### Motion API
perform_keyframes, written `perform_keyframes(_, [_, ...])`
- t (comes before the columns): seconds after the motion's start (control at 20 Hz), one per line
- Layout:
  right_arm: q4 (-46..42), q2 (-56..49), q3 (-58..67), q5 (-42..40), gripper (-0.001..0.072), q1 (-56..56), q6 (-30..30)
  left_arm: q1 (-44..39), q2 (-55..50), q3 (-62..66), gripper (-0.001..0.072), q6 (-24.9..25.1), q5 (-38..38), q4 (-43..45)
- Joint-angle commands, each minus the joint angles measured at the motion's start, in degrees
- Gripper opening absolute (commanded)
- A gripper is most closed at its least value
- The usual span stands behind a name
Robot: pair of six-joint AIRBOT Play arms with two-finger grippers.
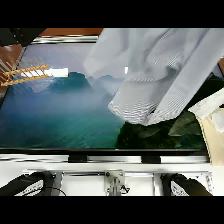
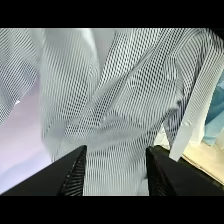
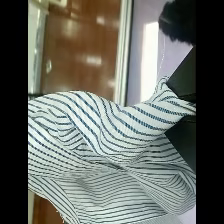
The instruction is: Fold the shirts.
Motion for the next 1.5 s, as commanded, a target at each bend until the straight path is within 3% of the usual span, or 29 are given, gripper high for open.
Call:
perform_keyframes(0.0, [-2.73, -0.72, 0.04, -3.15, 0.0083, -9.38, 2.08, 0.04, 0.2, 0.07, 0.0469, -0.98, -0.02, 0.02])
perform_keyframes(0.45, [-4.68, -3.67, 0.04, -10.38, 0.0083, -26.84, 2.38, 0.02, 0.2, 0.04, 0.0469, -3.67, -0.55, 0.02])
perform_keyframes(0.85, [-10.67, -3.78, 0.04, -12.44, 0.0083, -37.81, 8.74, 0.02, 0.22, 0.04, 0.0469, -5.18, -3.69, 0.02])
perform_keyframes(1.2, [-27.06, -3.61, 0.04, -7.37, 0.0083, -39.45, 9.09, 0.02, 0.2, 0.04, 0.0469, -5.22, -5.6, 0.02])
perform_keyframes(1.45, [-34.51, -2.51, 0.04, -4.76, 0.0082, -39.45, 13.9, 0.02, 0.22, 0.04, 0.0469, -6.03, -6.08, 0.02])
